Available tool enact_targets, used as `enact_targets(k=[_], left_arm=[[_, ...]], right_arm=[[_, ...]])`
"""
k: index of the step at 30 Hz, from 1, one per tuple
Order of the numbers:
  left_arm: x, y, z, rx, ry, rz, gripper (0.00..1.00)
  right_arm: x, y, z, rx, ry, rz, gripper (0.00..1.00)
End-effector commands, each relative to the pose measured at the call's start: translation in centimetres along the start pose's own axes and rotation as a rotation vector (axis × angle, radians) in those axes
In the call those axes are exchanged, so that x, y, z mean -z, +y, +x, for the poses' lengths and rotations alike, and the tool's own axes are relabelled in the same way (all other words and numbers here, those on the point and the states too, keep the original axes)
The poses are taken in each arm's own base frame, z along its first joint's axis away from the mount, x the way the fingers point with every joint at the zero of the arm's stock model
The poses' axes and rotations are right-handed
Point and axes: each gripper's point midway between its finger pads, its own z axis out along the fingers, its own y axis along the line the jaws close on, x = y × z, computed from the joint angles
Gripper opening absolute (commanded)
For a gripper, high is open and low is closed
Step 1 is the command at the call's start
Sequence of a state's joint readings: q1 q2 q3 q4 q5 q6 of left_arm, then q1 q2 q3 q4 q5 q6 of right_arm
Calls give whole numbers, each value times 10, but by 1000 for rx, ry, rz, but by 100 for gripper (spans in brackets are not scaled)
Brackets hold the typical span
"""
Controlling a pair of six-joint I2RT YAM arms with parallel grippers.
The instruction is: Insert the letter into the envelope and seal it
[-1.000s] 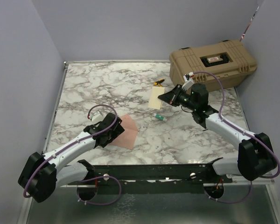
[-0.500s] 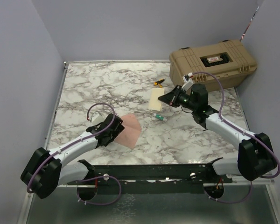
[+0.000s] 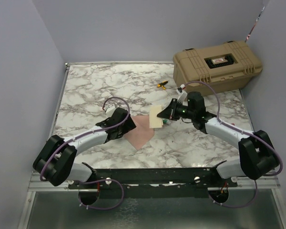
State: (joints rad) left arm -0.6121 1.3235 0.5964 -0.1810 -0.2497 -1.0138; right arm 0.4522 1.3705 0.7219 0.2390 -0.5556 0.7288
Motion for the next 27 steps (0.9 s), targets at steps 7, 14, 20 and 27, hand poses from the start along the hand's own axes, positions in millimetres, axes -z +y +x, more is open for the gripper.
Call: enact_targets(k=[7, 14, 20, 27], left_arm=[[-18, -30, -19, -78, 42, 65, 94], [-7, -24, -23, -47, 38, 63, 94], [-1, -8, -11, -43, 63, 43, 92], [-3, 16, 14, -3, 132, -6, 88]], right_arm=[[-26, -29, 49, 9, 259, 53, 1], [-45, -34, 37, 36, 286, 65, 1], [-61, -44, 47, 27, 348, 76, 1], [-75, -53, 63, 12, 399, 100, 1]])
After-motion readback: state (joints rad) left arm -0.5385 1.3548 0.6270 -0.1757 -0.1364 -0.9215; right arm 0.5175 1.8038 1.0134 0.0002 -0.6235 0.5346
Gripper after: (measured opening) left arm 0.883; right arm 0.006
